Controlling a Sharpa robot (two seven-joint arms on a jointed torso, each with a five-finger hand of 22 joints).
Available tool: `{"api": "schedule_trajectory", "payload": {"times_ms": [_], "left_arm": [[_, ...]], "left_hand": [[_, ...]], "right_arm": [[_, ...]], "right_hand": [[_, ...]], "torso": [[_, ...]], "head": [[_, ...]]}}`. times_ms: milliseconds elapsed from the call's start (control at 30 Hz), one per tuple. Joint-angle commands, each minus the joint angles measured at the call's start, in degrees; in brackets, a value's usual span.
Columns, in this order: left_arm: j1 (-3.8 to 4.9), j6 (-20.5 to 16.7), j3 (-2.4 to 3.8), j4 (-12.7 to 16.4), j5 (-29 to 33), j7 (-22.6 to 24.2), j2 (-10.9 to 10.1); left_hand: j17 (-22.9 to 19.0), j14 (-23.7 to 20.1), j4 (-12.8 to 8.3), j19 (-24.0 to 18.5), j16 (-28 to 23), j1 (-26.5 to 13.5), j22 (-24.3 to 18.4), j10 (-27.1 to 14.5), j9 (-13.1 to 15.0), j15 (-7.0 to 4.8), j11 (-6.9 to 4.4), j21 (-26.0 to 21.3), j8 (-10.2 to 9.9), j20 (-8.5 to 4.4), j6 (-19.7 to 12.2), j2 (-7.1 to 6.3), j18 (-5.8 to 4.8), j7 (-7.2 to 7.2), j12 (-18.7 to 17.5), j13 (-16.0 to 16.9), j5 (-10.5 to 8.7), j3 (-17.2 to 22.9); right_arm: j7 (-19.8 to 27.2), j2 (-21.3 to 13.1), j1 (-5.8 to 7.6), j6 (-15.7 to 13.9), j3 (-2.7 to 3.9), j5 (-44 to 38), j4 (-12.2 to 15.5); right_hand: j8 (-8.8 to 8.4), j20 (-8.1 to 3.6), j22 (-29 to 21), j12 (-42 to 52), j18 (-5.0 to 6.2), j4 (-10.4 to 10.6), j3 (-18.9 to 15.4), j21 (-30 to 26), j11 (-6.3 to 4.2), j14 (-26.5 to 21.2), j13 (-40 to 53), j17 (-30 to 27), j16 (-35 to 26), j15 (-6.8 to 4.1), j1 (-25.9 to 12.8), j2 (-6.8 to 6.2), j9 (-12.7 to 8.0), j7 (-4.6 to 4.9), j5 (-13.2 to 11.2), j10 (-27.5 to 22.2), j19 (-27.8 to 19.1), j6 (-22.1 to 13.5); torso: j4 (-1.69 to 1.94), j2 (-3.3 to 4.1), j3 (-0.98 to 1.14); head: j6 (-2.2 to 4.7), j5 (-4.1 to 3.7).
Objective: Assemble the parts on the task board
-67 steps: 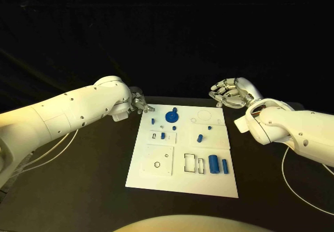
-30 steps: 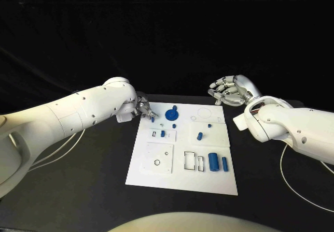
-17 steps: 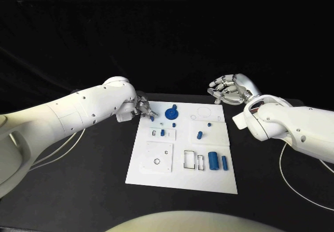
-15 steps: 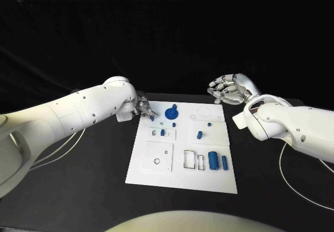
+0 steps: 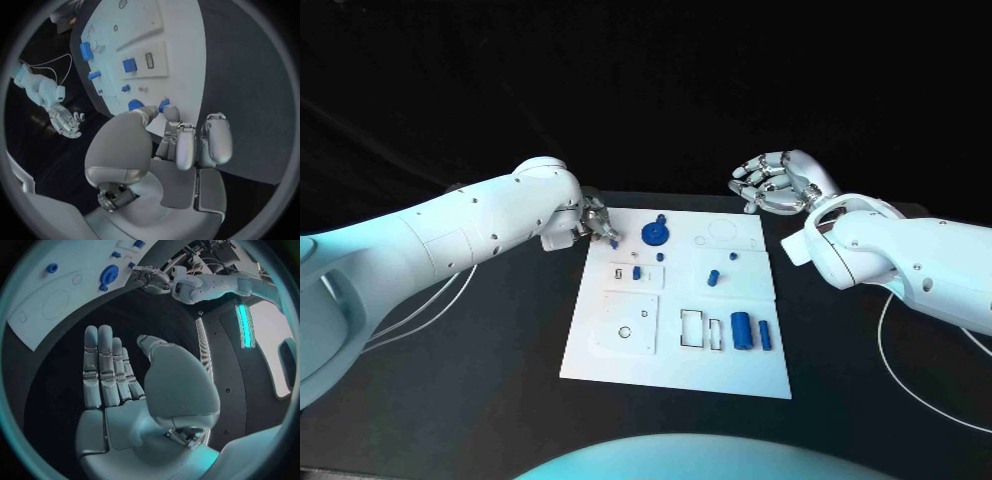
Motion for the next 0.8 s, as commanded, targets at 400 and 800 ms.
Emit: {"api": "schedule_trajectory", "payload": {"times_ms": [400,800], "left_arm": [[-0.14,-0.04,-0.07,-0.71,1.22,1.45,0.43],[-0.16,-0.90,-0.10,0.12,4.91,1.80,-1.07]], "left_hand": [[9.38,4.37,-3.98,0.40,0.47,6.85,0.42,0.53,-0.25,-0.36,-0.25,0.47,1.02,-0.19,0.05,1.85,0.49,-0.04,0.34,-0.42,-3.85,7.41],[8.68,4.19,-10.60,0.78,0.12,3.73,1.25,2.45,1.15,-0.55,-0.47,0.95,4.72,-0.16,0.62,-1.41,0.37,-0.25,1.53,0.59,-2.80,20.98]], "right_arm": [[0.31,0.01,-0.04,0.85,0.01,-0.17,0.04],[0.28,-0.12,-0.04,0.88,0.01,-0.17,0.06]], "right_hand": [[0.33,0.03,-0.12,0.18,0.64,-0.11,-0.30,-0.22,0.17,0.44,-0.10,0.12,-0.22,-0.04,-0.09,0.26,-0.09,0.29,0.32,-0.11,0.45,-0.39],[0.35,0.03,-0.14,0.19,0.64,-0.12,-0.30,-0.24,0.17,0.46,-0.12,0.14,-0.24,-0.05,-0.08,0.27,-0.09,0.29,0.36,-0.10,0.47,-0.39]], "torso": [[0.02,-0.09,-0.01],[0.19,-0.20,-0.02]], "head": [[-0.03,0.08],[0.19,0.32]]}}
